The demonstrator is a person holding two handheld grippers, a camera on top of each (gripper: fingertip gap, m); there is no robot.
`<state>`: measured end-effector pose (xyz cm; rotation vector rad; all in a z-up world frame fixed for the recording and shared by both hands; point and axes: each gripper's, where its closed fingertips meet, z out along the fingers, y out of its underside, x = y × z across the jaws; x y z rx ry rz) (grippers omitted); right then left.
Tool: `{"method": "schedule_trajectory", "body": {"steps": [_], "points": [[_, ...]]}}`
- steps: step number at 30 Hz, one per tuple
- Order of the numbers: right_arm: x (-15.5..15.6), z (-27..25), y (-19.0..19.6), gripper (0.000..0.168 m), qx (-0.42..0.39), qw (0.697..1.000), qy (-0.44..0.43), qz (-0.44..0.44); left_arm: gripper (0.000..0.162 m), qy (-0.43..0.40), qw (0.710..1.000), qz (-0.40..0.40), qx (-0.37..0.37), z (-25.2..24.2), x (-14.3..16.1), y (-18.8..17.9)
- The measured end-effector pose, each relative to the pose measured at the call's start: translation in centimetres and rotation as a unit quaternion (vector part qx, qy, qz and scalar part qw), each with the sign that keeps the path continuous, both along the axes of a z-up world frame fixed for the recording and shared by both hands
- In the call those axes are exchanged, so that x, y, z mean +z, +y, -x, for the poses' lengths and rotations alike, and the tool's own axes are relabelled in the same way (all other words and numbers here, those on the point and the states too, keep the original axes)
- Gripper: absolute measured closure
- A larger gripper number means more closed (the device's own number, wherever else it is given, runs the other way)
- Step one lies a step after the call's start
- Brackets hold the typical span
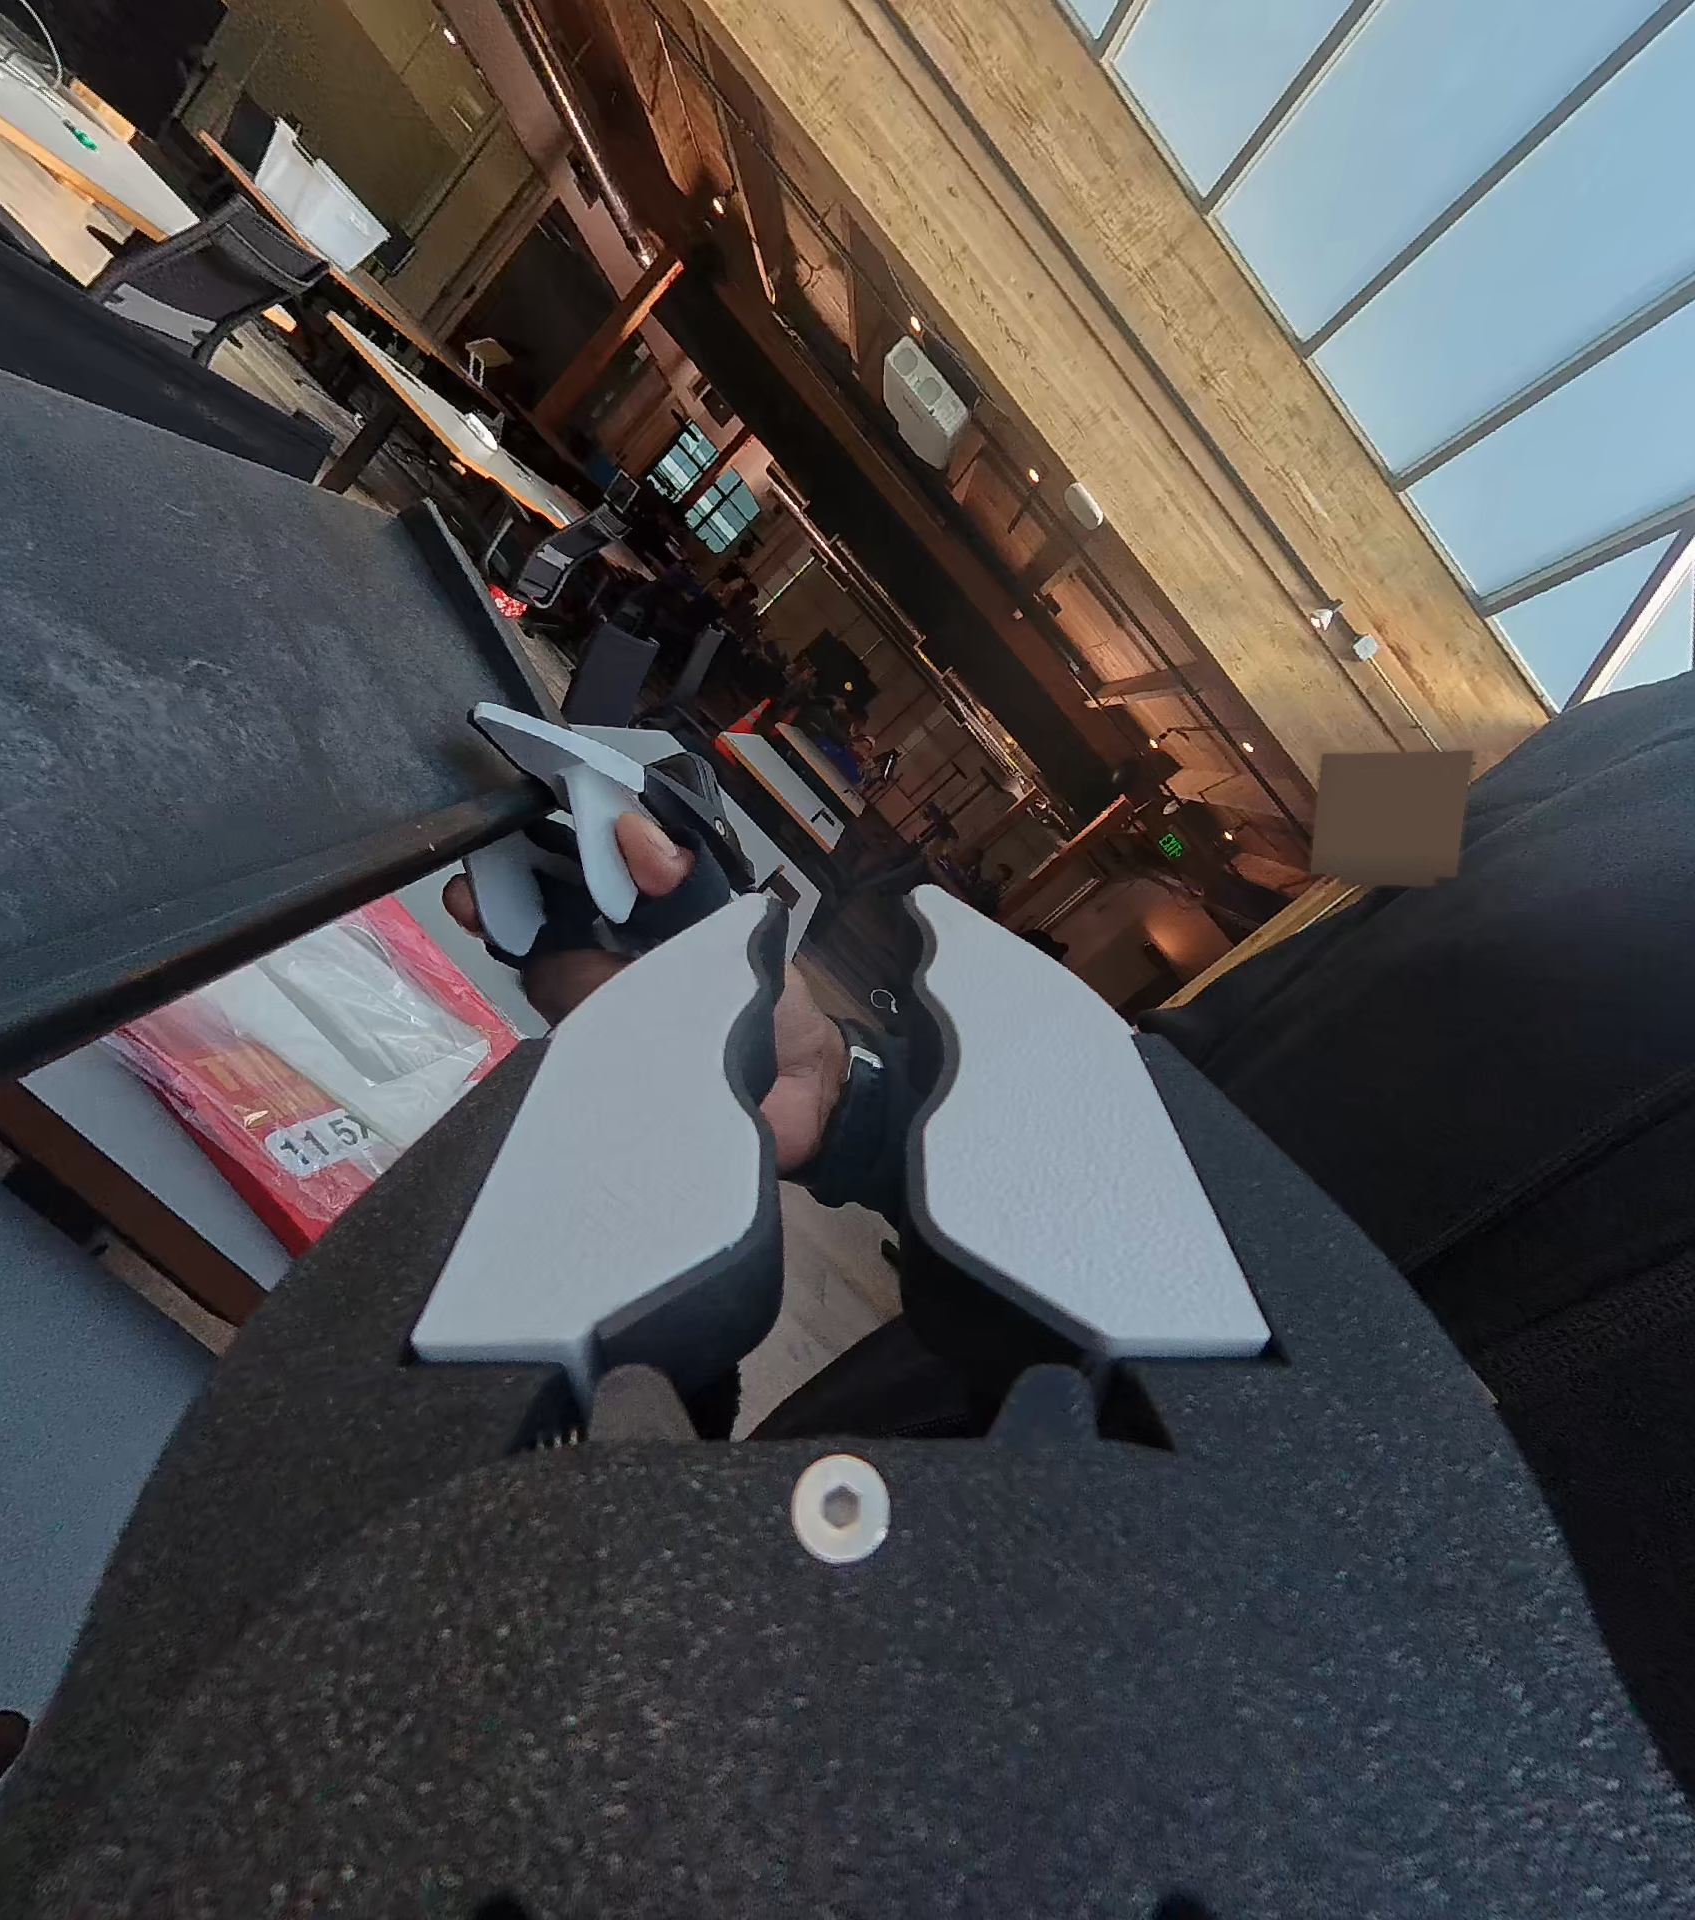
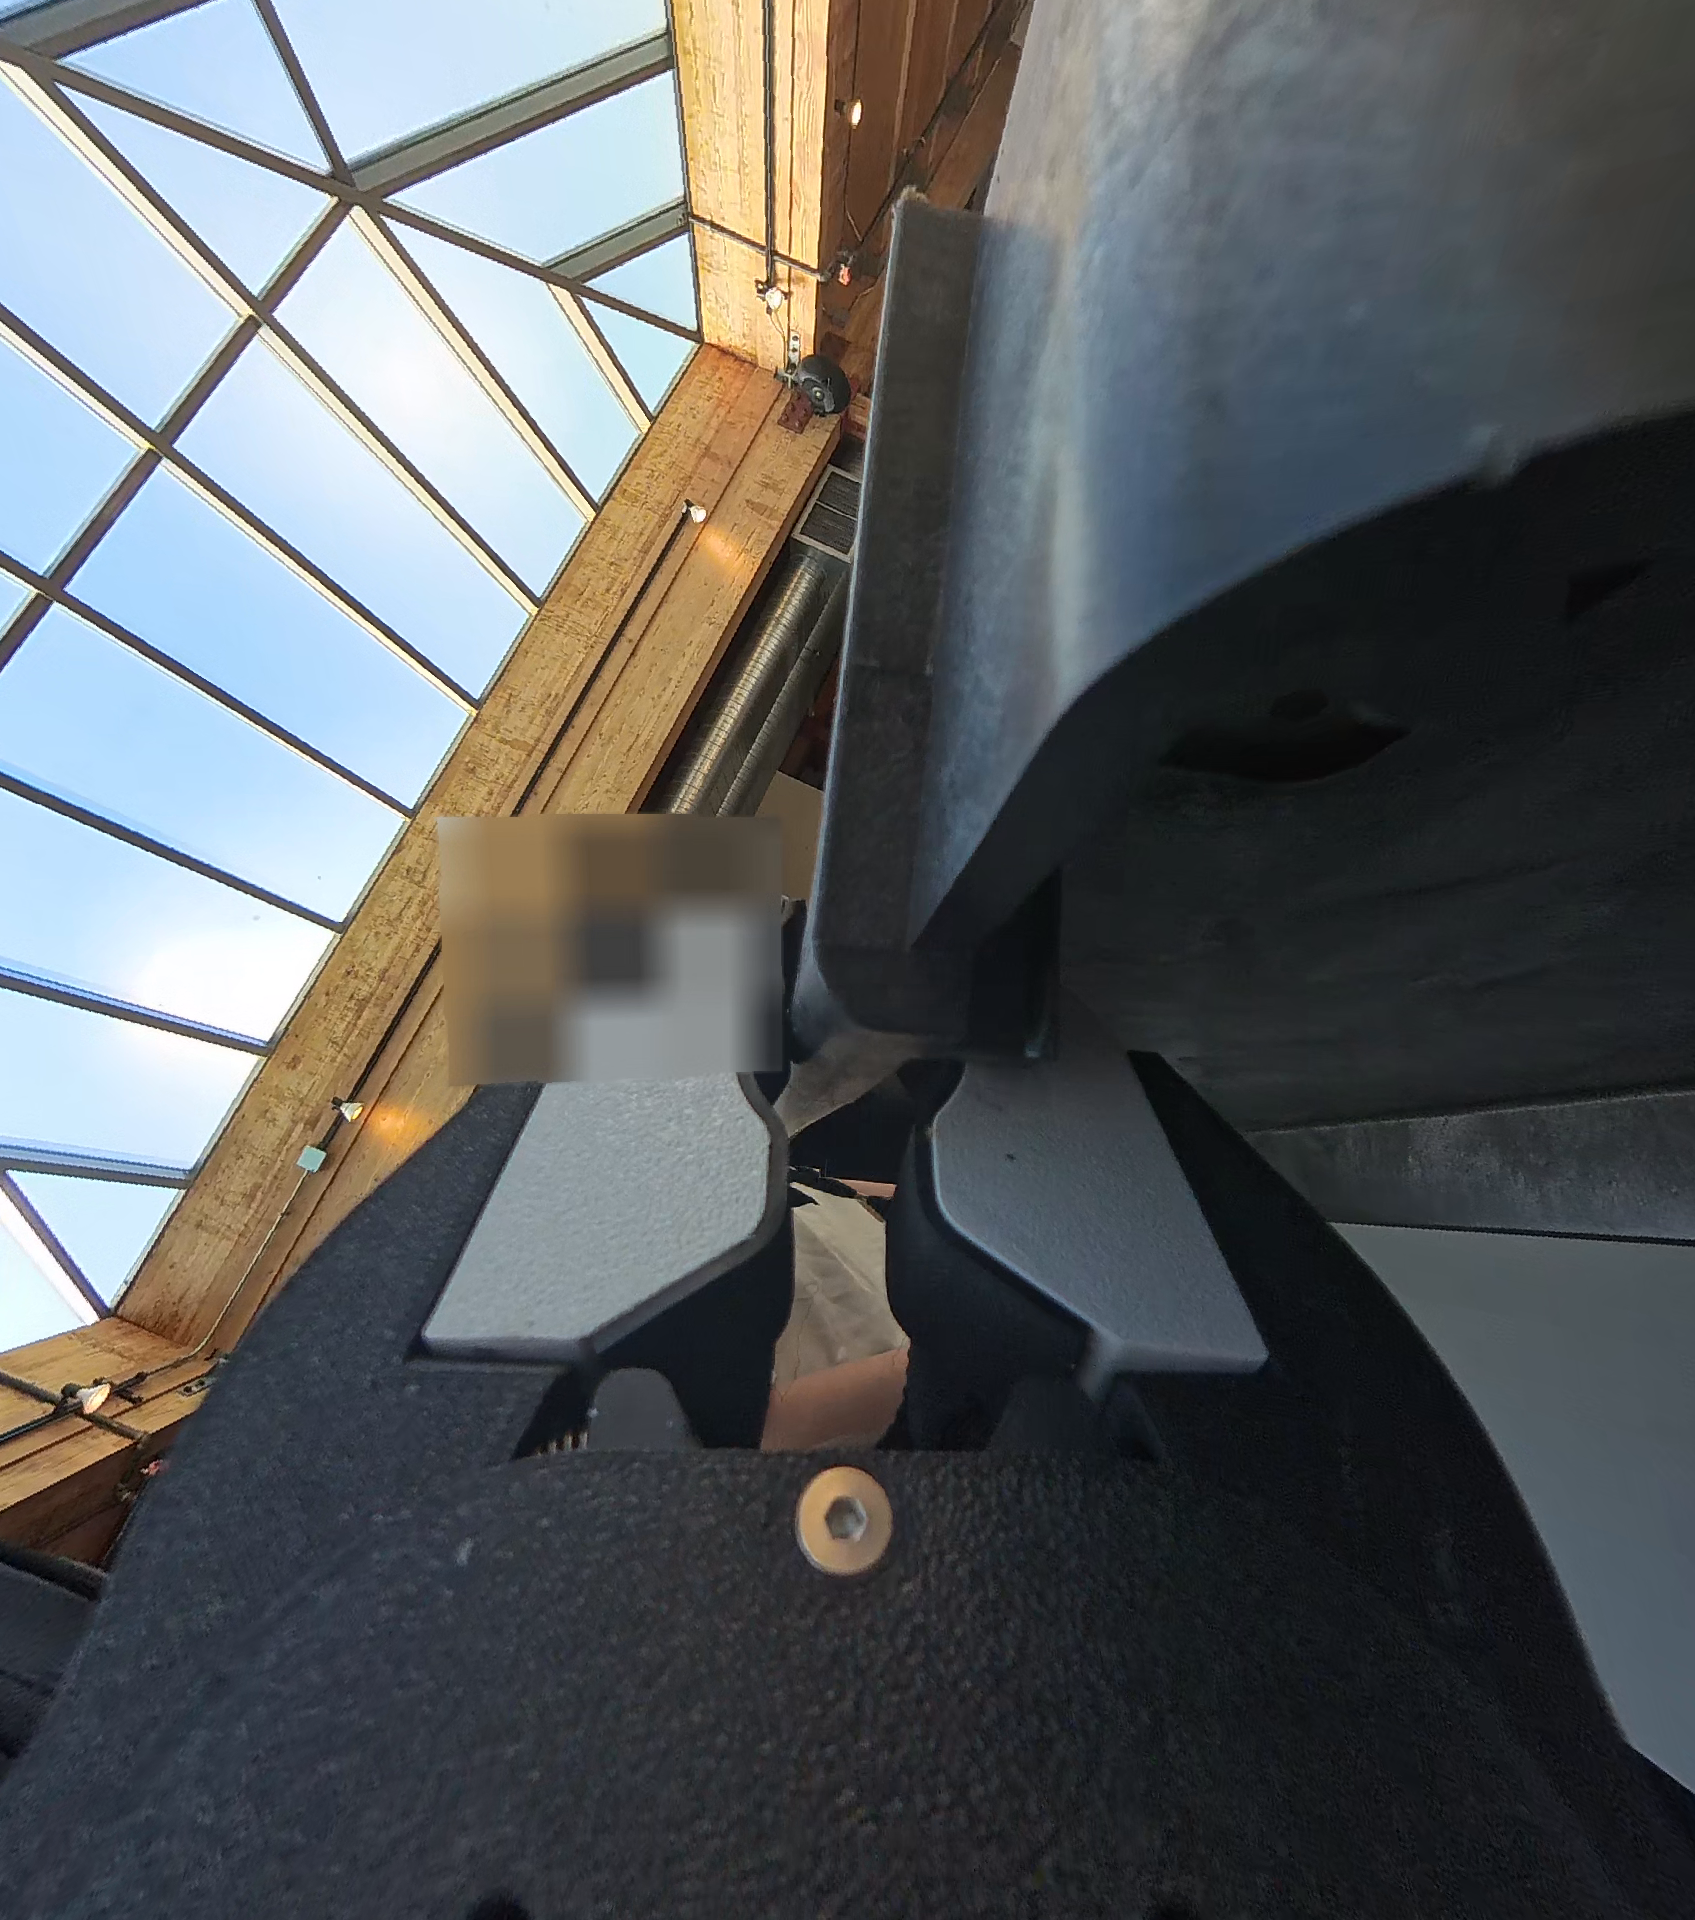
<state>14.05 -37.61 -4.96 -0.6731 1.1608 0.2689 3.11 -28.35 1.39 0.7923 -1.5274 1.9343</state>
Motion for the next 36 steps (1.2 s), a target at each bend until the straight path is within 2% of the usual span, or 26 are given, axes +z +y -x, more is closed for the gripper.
{"method": "schedule_trajectory", "body": {"steps": [3,6,11,17,21,27,36], "points": [[0.0,0.0,0.0,0.153,0.0,1.0,0.001,0.001,0.142,-0.001,1.0,-0.007,0.01,-0.4,-0.2,0.6],[0.0,-0.1,0.0,0.153,0.002,1.0,0.003,0.003,0.142,-0.005,0.998,-0.02,0.065,-1.7,-0.6,3.5],[-0.1,0.1,0.1,0.153,0.004,1.0,0.005,0.005,0.142,0.036,0.97,-0.028,0.238,-4.5,-1.9,13.9],[0.0,-0.1,0.1,0.153,0.006,1.0,0.008,0.005,0.141,0.083,0.917,-0.131,0.367,-4.9,-6.5,24.1],[0.1,-0.5,0.1,0.153,0.005,1.0,0.01,0.003,0.128,0.161,0.88,-0.066,0.442,-6.9,-8.3,29.3],[0.1,-0.9,0.0,0.154,0.003,1.0,0.013,0.006,0.106,0.199,0.855,0.033,0.479,-9.6,-8.3,32.9],[0.0,-0.6,0.0,0.154,0.001,1.0,0.01,0.007,0.104,0.202,0.846,0.09,0.484,-12.0,-7.3,34.9]]}}
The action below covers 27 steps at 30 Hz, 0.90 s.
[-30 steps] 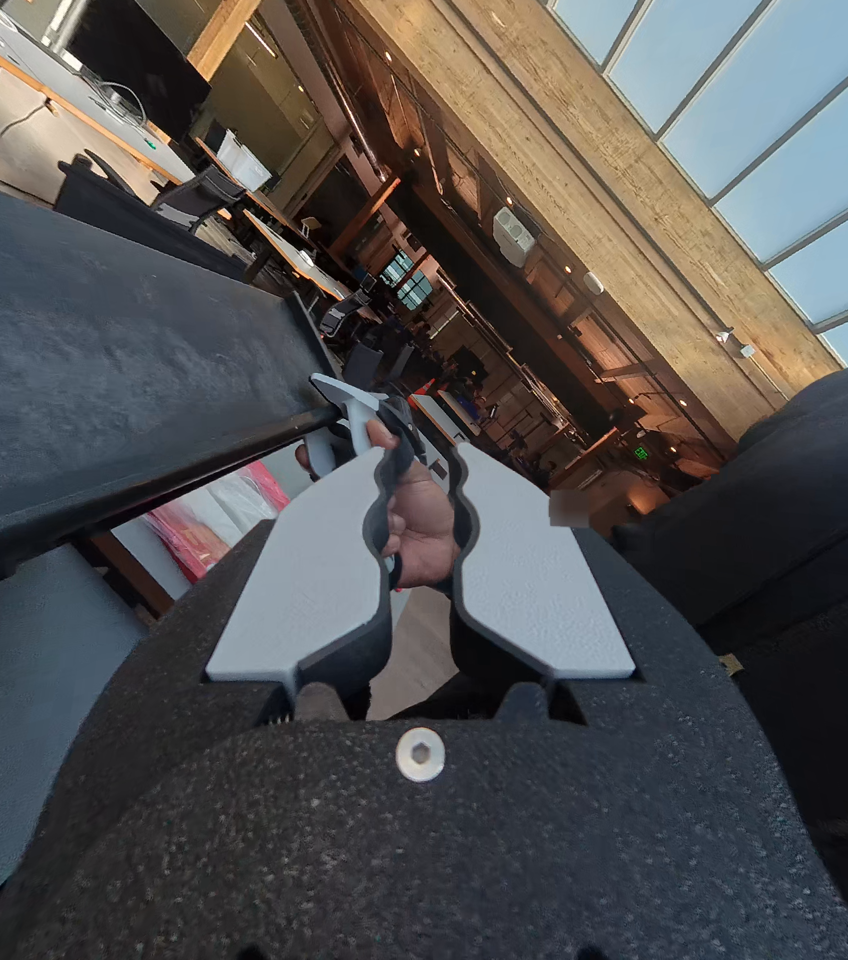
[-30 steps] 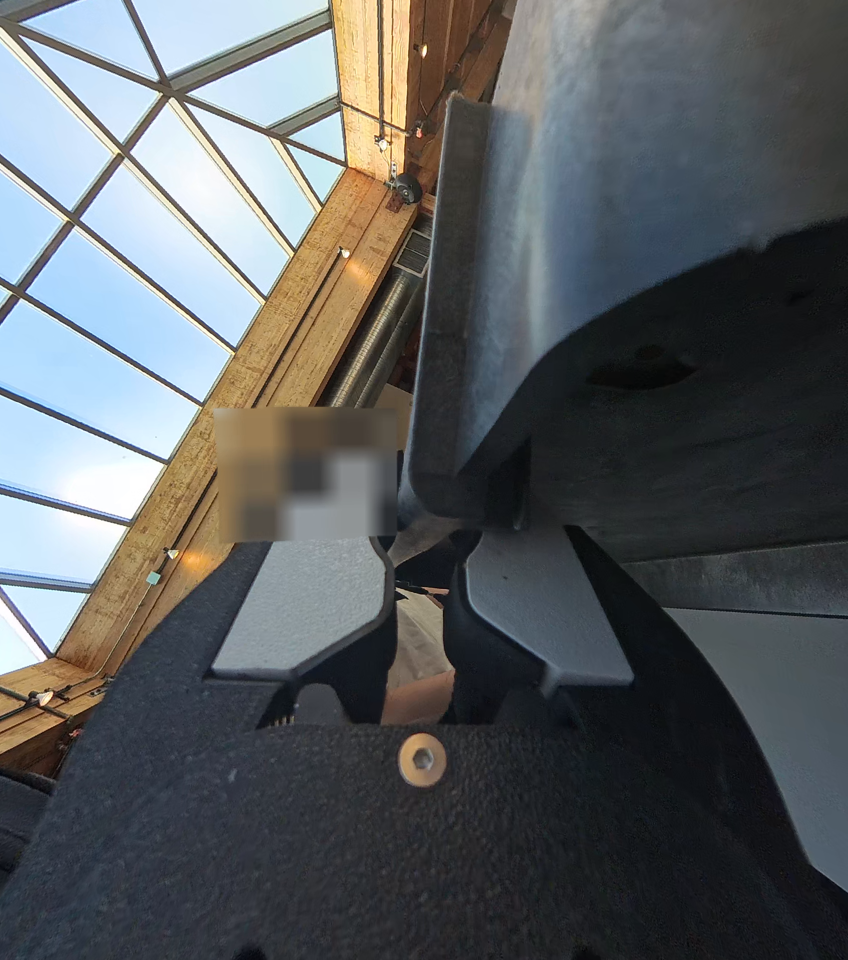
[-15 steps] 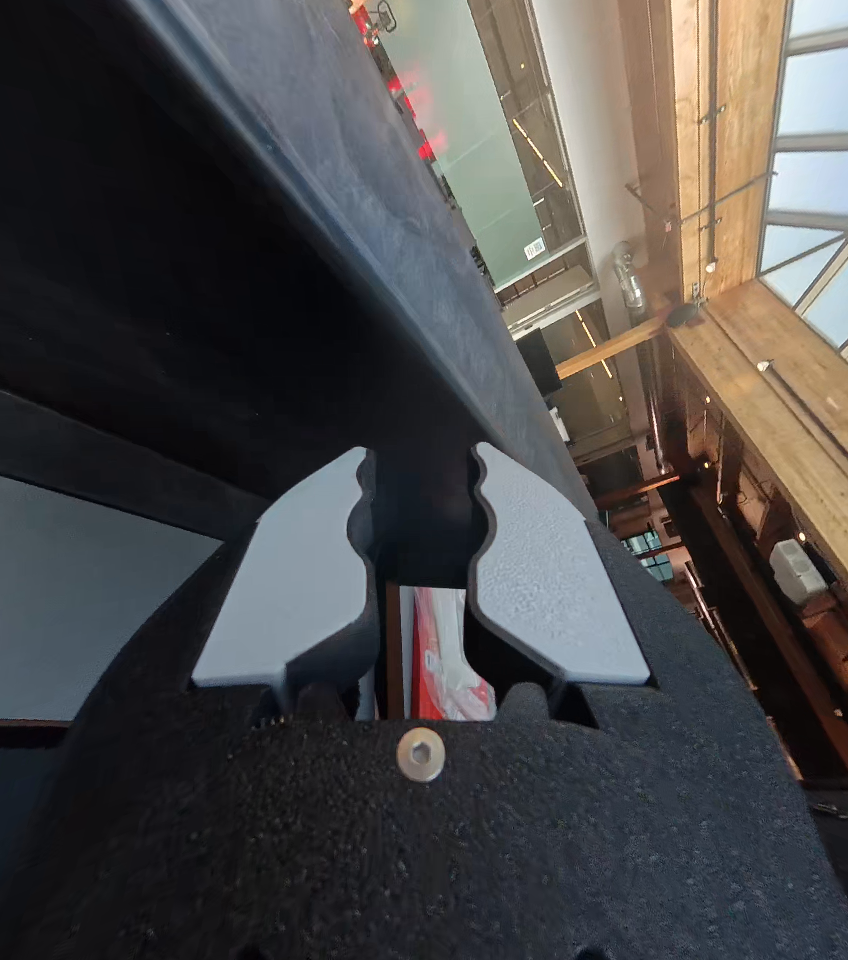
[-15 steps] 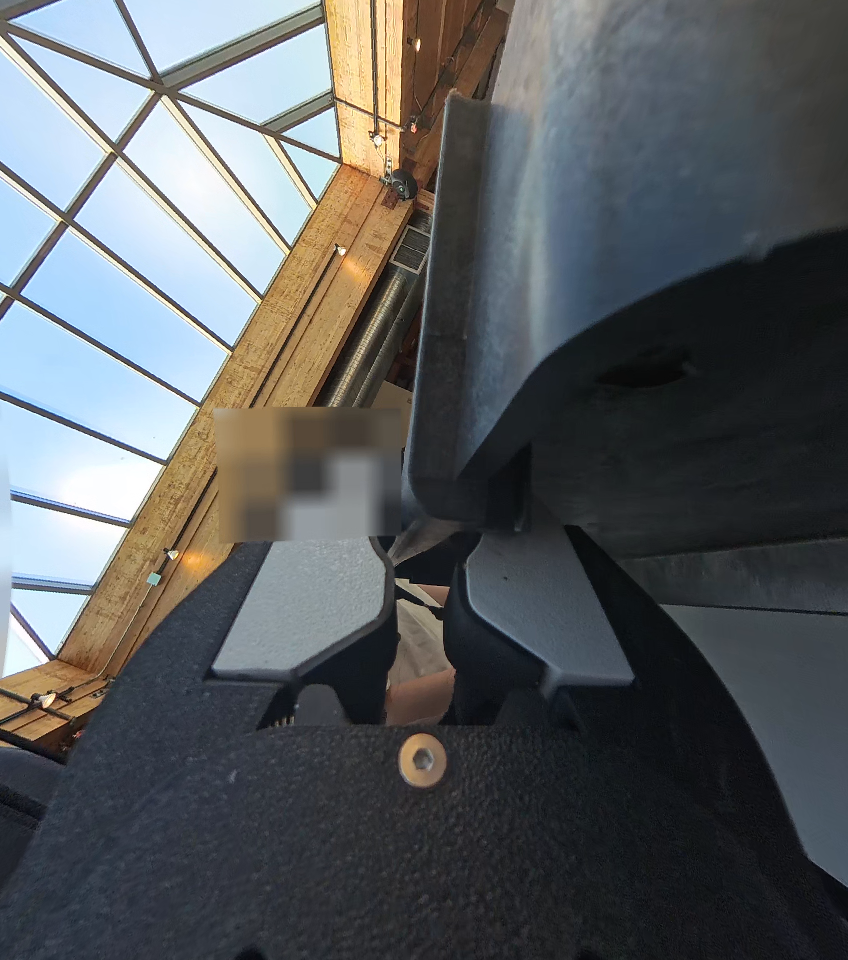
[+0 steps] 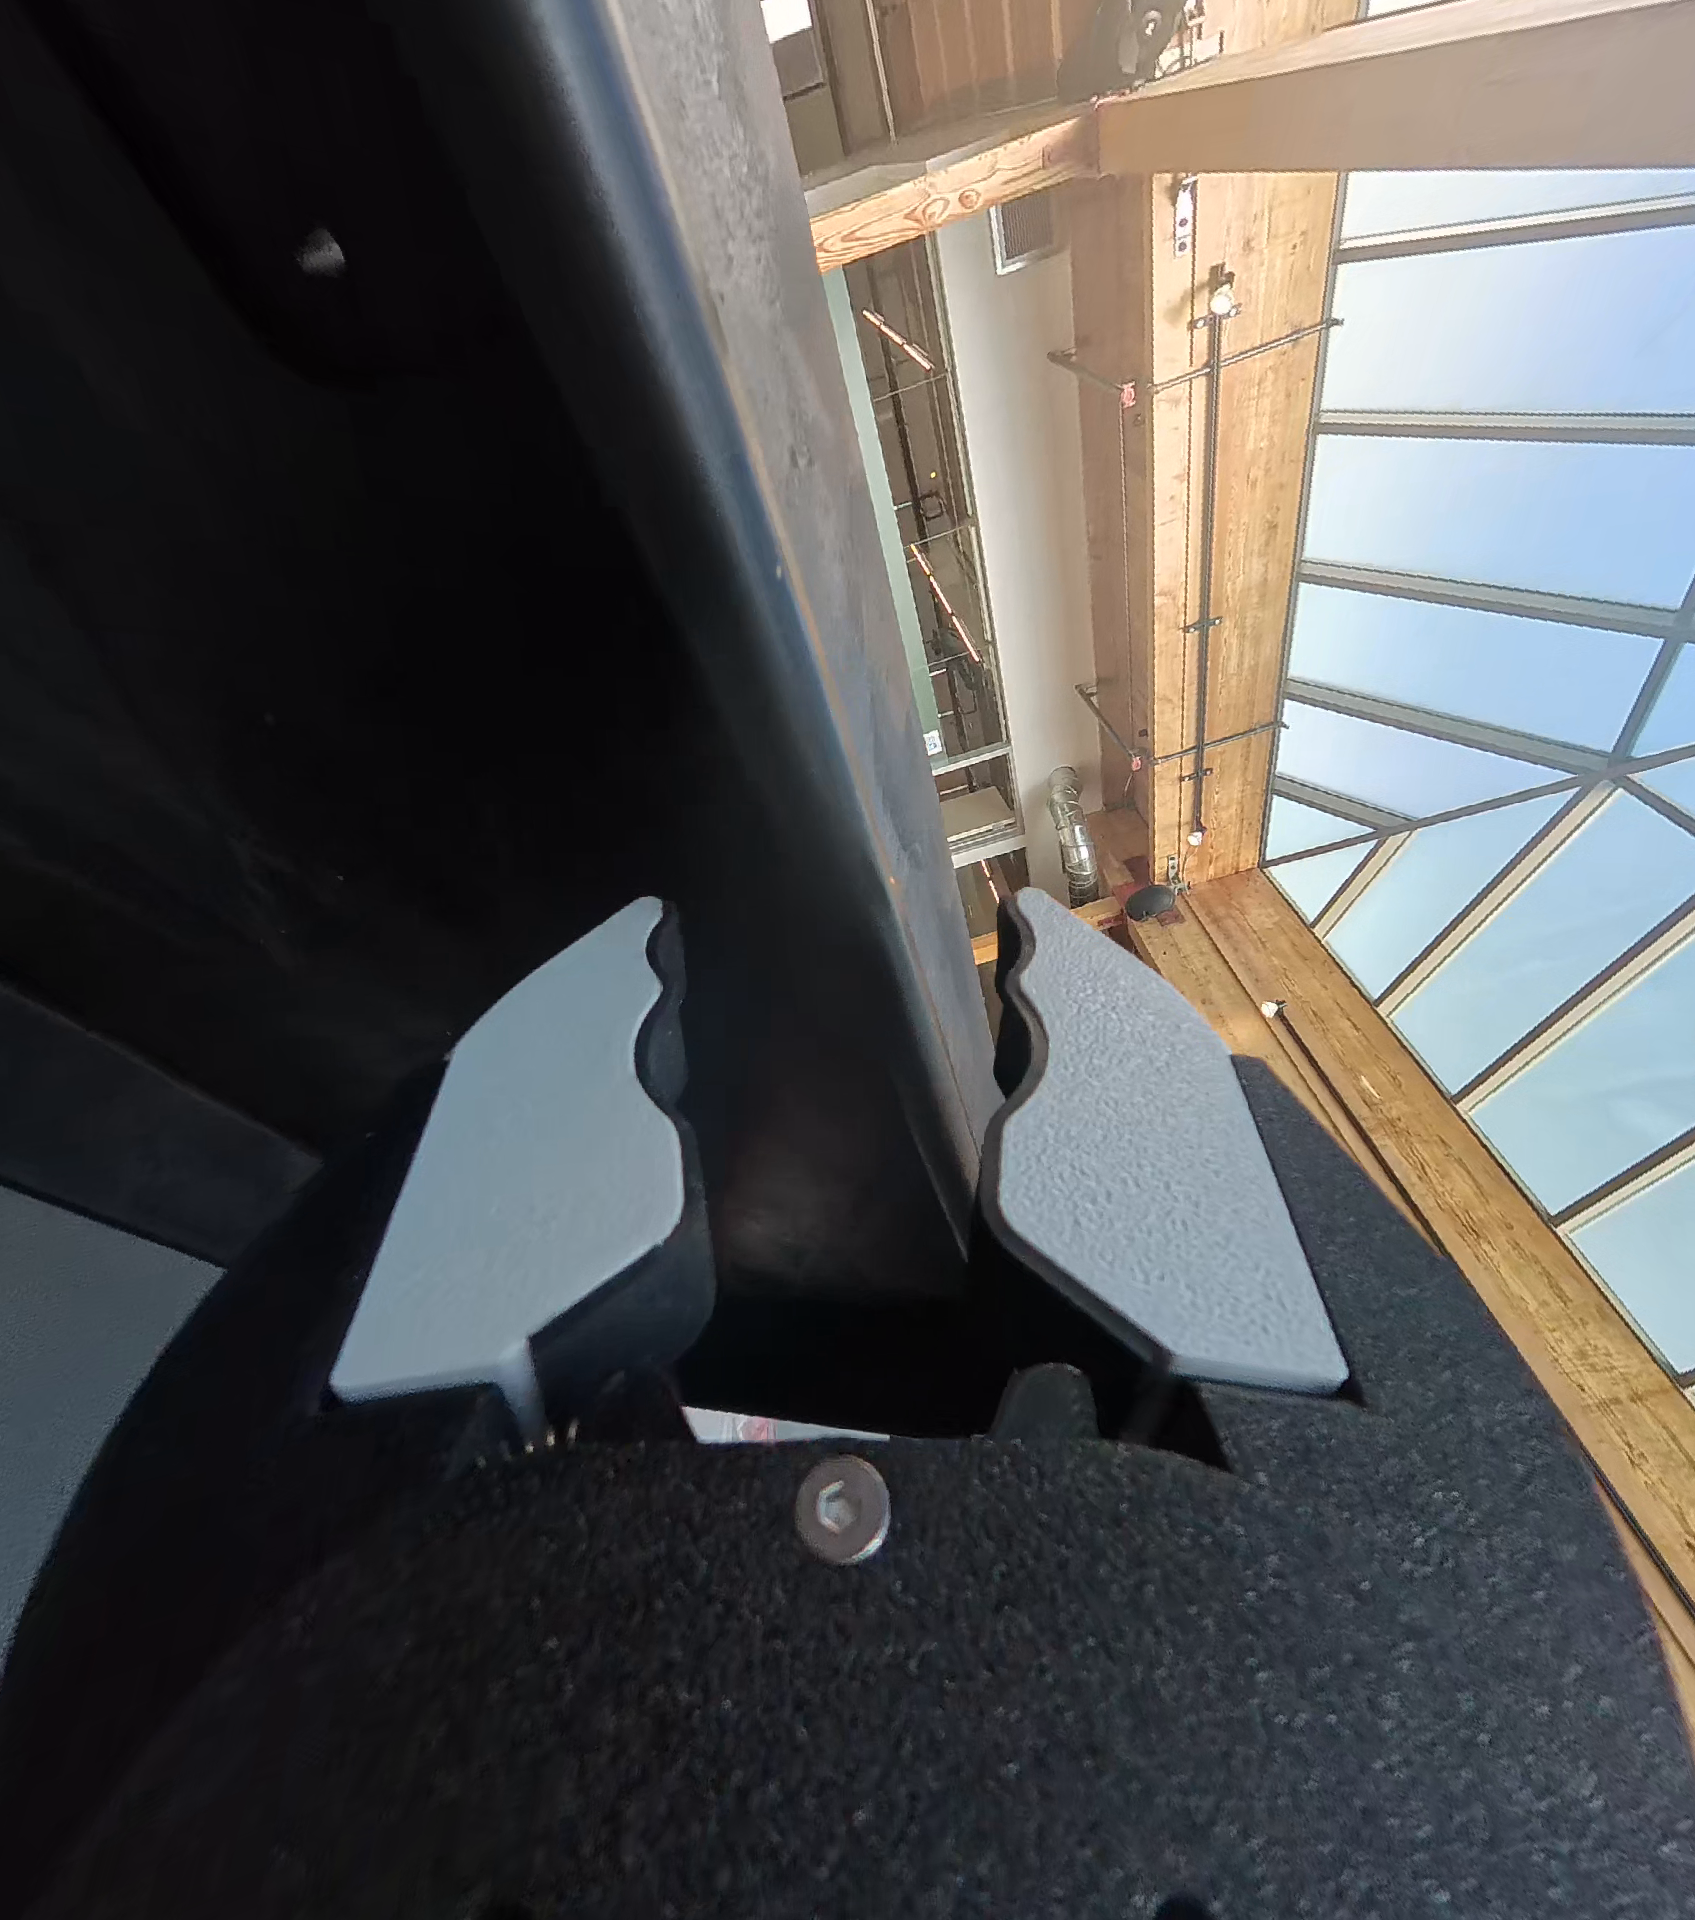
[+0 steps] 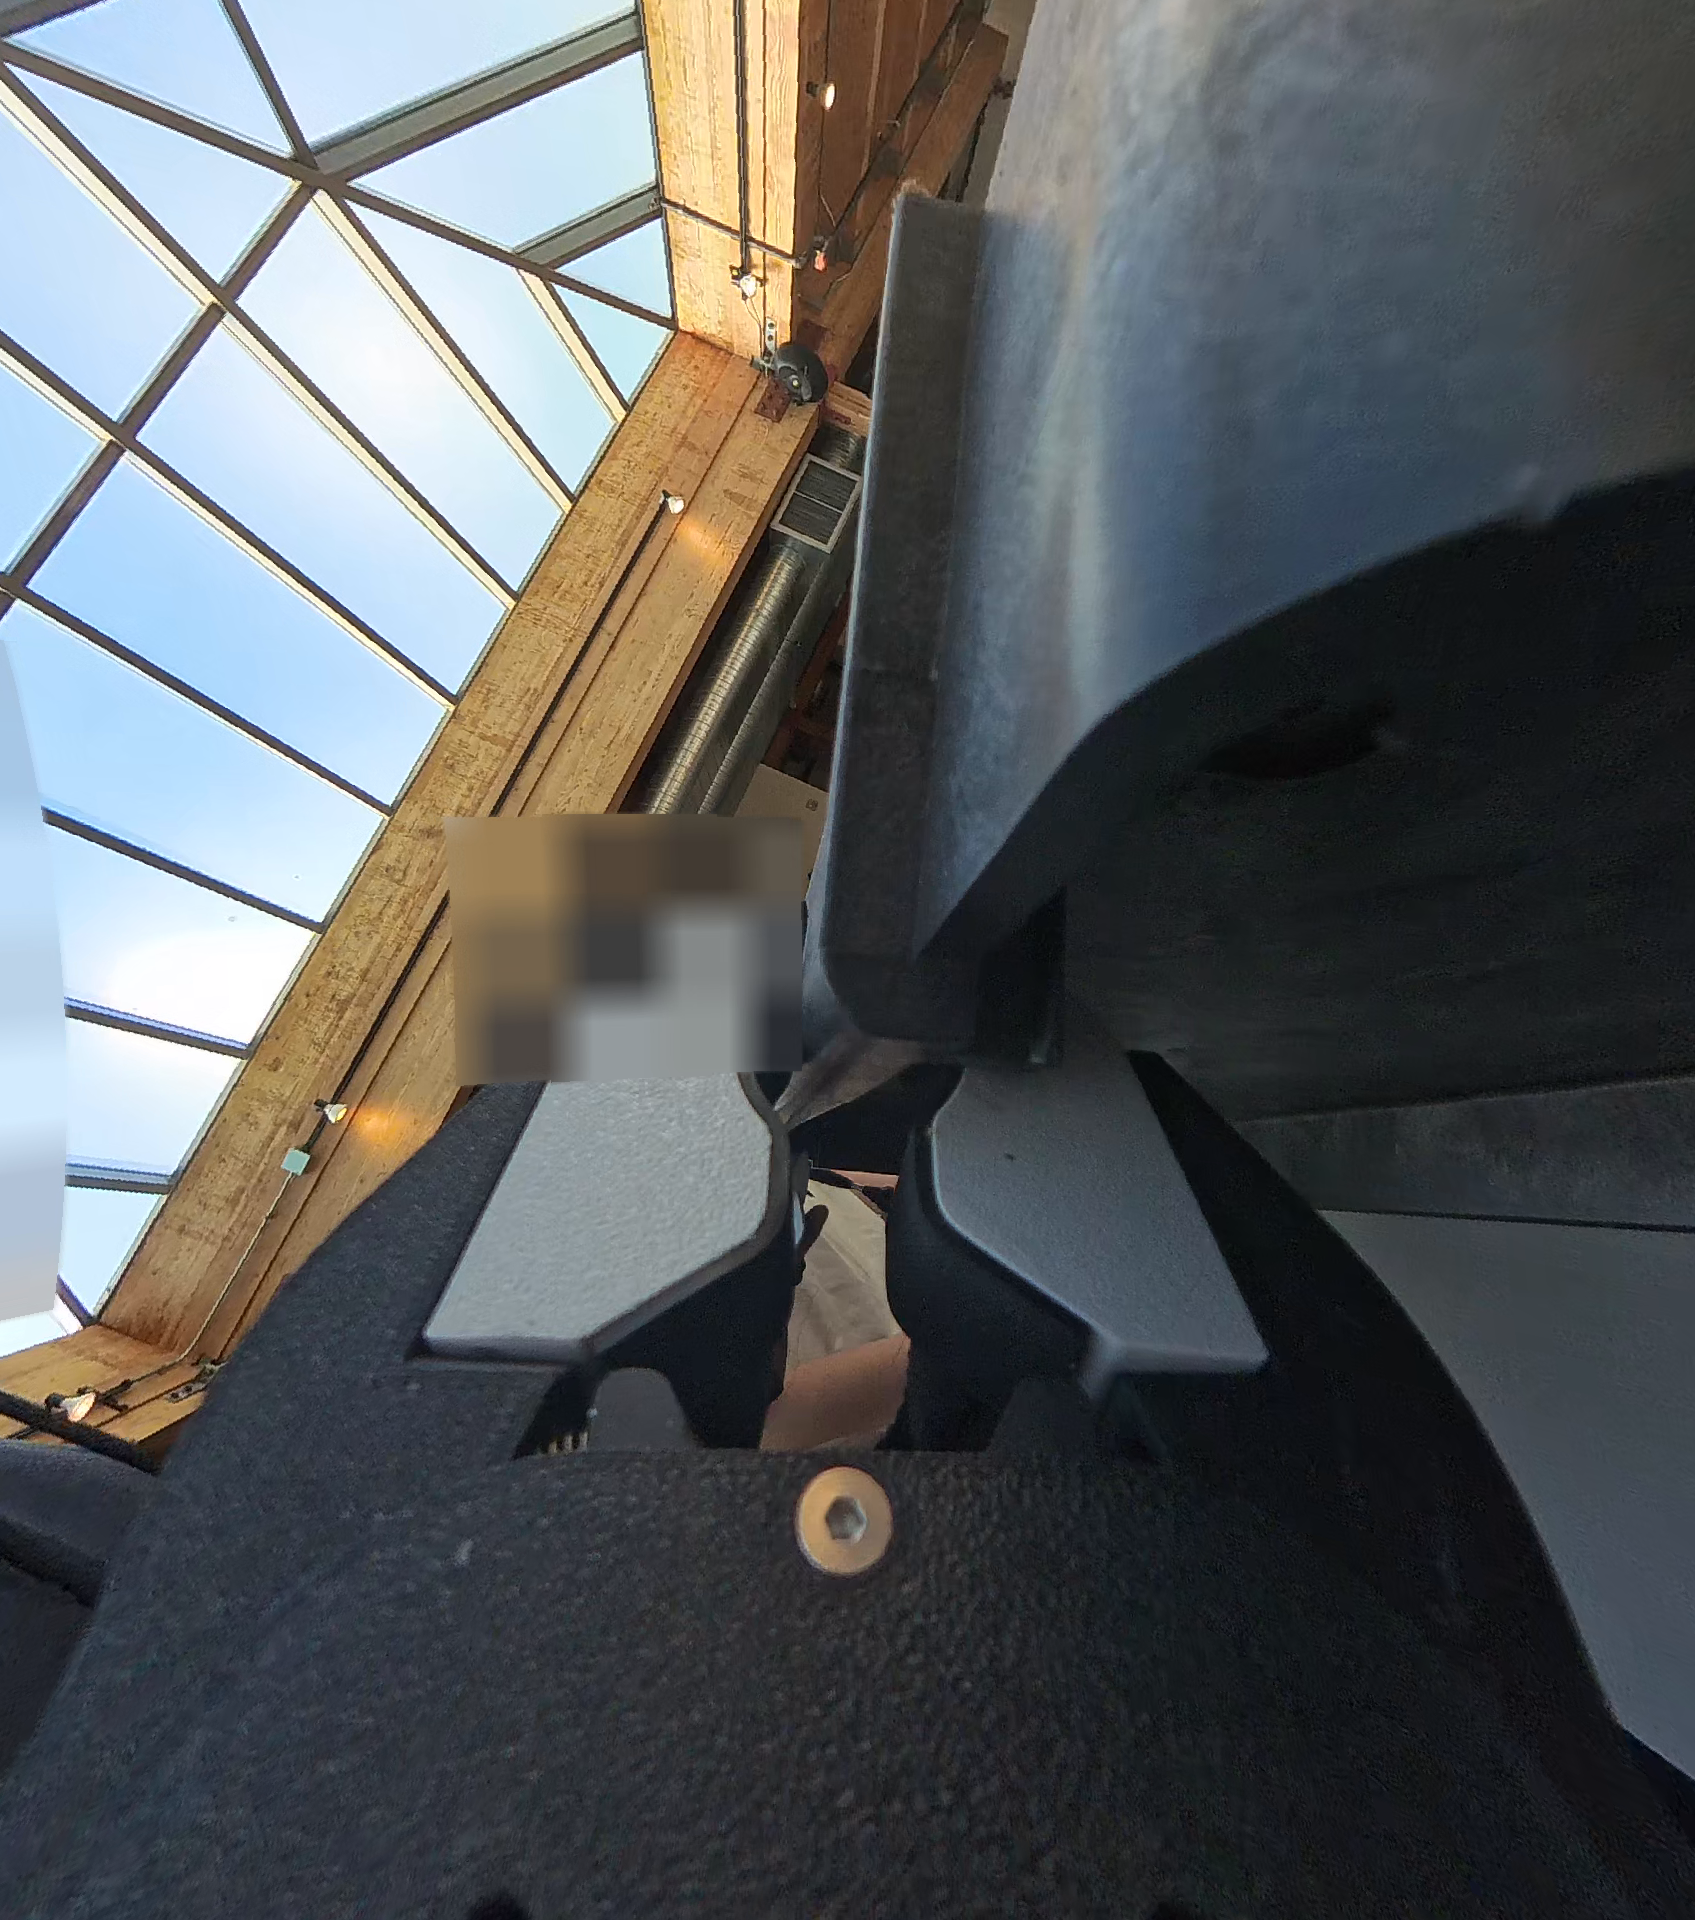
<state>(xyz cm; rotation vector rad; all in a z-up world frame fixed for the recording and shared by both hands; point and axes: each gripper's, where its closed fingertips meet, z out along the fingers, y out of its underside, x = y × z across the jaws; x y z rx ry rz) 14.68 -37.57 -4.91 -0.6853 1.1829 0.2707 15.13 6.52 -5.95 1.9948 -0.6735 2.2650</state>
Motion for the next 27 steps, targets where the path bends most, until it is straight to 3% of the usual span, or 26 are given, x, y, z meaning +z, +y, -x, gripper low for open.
{"method": "schedule_trajectory", "body": {"steps": [3,9,27], "points": [[0.0,0.1,0.0,0.154,0.0,1.0,0.0,0.0,0.112,0.004,1.0,0.011,0.004,-0.6,-0.1,0.6],[0.0,0.0,0.0,0.154,-0.001,1.0,-0.001,-0.001,0.145,-0.029,0.999,0.025,0.003,-1.1,0.7,1.1],[0.1,-1.2,-0.8,0.154,-0.002,1.0,0.009,-0.007,0.146,-0.026,0.998,0.049,0.013,0.1,0.8,0.4]]}}
